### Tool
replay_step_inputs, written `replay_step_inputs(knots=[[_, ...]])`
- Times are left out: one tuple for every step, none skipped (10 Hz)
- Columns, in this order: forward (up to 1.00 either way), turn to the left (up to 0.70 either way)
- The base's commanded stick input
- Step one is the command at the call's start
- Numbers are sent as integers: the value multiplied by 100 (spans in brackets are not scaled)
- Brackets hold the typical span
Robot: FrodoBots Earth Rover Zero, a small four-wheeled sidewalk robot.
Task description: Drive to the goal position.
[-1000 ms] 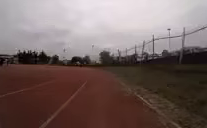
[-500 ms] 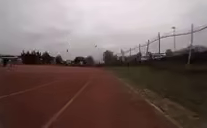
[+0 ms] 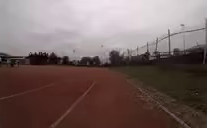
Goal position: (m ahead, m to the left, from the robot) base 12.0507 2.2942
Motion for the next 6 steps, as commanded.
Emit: replay_step_inputs(knots=[[70, 0], [70, 0], [70, 0], [70, 0], [70, 0], [70, 0]])
